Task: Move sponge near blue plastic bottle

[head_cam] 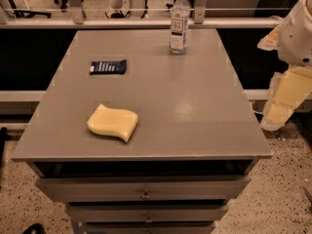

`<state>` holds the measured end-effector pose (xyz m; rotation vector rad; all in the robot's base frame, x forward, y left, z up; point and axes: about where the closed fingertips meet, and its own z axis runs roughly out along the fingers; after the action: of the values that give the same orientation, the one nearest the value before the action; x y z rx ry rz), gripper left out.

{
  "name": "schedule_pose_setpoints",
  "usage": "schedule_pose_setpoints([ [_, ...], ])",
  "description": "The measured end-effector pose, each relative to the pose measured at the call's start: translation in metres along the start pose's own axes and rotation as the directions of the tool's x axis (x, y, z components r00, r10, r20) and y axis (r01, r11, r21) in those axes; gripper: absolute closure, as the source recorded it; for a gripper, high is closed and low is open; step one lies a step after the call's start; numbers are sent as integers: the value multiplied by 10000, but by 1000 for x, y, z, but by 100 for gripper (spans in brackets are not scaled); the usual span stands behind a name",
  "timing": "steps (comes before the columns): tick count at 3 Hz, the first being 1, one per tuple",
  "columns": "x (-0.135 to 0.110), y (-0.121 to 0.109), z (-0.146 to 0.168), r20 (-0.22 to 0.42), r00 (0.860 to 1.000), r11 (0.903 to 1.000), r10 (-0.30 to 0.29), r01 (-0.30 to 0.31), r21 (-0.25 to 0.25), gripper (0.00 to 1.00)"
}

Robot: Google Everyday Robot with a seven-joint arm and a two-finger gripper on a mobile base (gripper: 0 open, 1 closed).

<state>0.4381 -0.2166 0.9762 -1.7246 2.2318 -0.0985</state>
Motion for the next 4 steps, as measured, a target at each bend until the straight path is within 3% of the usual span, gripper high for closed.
schedule_pose_setpoints([
  [1, -2, 0, 2, 95, 10000, 10000, 4, -4, -30, 0],
  [2, -17, 2, 17, 635, 9980, 9997, 34, -19, -235, 0],
  [3, -49, 13, 49, 1492, 9881, 9963, 368, -246, -825, 0],
  [4, -112, 38, 92, 2651, 9595, 9847, 953, -519, -1662, 0],
])
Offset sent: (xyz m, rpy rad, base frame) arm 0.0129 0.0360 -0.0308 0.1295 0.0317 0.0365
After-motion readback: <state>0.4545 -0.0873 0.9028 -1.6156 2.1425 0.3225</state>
